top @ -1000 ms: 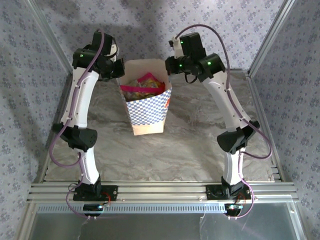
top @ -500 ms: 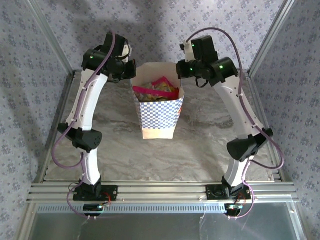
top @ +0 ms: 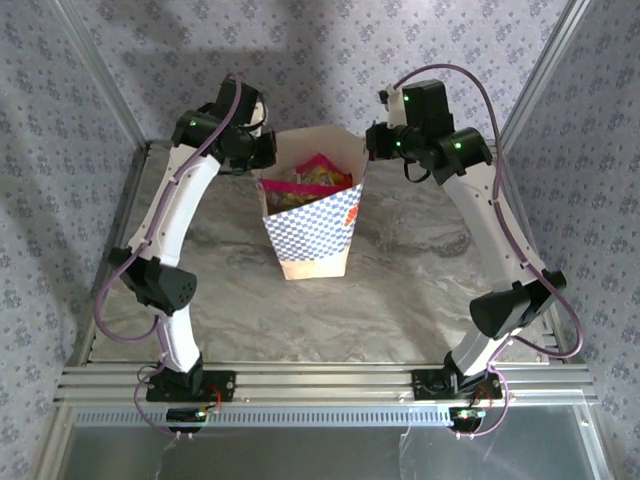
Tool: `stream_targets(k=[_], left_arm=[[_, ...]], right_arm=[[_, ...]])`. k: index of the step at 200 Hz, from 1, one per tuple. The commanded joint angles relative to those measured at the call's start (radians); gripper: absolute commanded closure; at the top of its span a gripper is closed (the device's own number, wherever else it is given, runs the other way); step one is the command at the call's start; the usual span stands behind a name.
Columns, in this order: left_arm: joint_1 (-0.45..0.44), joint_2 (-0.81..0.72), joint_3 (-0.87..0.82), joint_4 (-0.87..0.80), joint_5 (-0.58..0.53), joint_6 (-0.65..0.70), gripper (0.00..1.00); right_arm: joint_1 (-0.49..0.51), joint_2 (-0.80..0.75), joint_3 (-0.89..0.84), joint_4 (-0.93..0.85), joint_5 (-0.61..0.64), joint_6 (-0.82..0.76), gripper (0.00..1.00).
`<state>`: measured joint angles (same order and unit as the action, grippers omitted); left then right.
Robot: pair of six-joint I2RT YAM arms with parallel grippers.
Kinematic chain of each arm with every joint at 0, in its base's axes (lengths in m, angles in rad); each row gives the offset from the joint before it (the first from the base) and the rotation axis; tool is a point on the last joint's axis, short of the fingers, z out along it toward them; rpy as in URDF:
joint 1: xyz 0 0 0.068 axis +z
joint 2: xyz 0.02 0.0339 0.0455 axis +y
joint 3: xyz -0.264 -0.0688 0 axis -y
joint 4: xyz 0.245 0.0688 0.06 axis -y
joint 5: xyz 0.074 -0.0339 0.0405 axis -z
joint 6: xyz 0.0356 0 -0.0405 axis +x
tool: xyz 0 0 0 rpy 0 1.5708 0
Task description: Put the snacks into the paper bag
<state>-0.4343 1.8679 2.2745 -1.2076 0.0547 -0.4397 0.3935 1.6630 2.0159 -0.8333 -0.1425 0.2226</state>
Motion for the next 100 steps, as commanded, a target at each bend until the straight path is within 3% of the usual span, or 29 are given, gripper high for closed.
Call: stream_targets(k=[1, 64, 100], left_arm=[[-0.012, -0.067, 0.048, 0.057, 0.037, -0.026, 0.99], [-0.009, -0.064, 0.001, 0.049, 0.041, -0.028, 0.94], [0.002, -0.057, 0.019, 0.025, 0.034, -0.027, 0.77]], right_arm=[[-0.016, -0.029, 0.070, 0.116, -0.014, 0.013, 1.00], [0.003, -0.086, -0.037, 0.107, -0.056, 0.008, 1.00], [0.015, -0.148, -0.122, 0.120, -0.019, -0.008, 1.00]])
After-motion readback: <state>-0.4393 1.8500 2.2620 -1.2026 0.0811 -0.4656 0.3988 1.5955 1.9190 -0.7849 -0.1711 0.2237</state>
